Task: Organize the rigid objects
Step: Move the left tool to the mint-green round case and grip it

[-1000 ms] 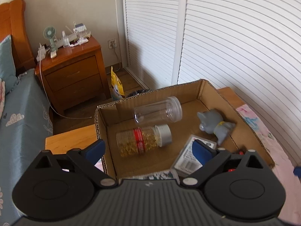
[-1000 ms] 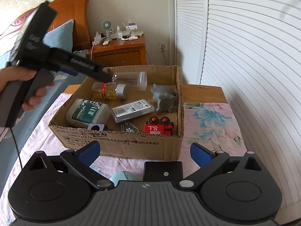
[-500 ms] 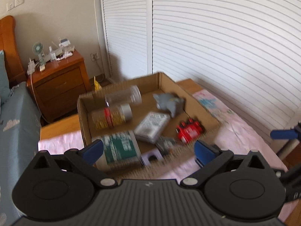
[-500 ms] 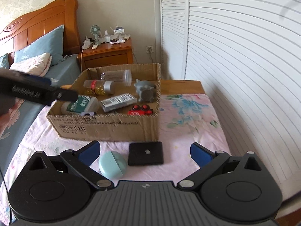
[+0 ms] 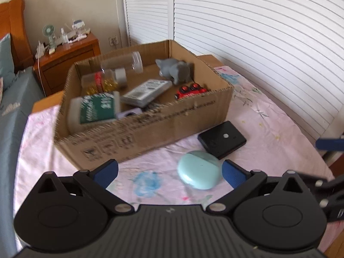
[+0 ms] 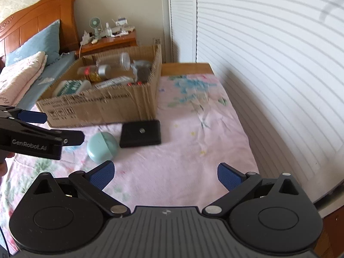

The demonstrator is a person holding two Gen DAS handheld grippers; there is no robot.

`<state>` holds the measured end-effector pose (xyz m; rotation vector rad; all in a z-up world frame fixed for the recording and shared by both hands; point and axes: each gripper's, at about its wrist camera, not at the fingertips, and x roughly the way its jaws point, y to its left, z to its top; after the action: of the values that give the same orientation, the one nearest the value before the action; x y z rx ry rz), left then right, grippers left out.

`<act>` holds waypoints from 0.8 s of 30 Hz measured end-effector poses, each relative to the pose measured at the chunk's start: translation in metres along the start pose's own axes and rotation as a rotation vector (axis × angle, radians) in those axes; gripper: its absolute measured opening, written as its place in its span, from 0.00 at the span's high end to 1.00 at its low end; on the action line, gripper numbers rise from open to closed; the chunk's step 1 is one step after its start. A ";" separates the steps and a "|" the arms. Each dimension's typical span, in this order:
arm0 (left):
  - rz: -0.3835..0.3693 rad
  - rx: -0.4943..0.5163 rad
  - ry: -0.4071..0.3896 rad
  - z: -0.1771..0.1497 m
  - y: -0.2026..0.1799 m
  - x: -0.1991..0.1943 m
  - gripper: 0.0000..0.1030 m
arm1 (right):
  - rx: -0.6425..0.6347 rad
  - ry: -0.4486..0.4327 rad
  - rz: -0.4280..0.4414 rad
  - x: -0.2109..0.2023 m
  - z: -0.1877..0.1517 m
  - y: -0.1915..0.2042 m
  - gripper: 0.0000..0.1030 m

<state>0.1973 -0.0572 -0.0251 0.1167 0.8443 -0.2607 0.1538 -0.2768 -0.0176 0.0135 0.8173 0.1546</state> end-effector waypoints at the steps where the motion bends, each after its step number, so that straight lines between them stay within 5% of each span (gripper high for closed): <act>1: -0.003 -0.013 -0.003 -0.001 -0.003 0.004 0.01 | 0.001 0.007 -0.004 0.003 -0.001 -0.002 0.00; 14: 0.083 -0.098 0.044 -0.006 -0.024 0.051 0.01 | 0.025 0.059 -0.012 0.030 -0.010 -0.023 0.00; 24: 0.145 -0.100 0.053 -0.031 -0.008 0.038 0.01 | -0.020 0.083 -0.008 0.039 -0.015 -0.011 0.00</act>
<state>0.1969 -0.0650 -0.0747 0.0914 0.8959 -0.0790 0.1706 -0.2829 -0.0566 -0.0148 0.8988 0.1570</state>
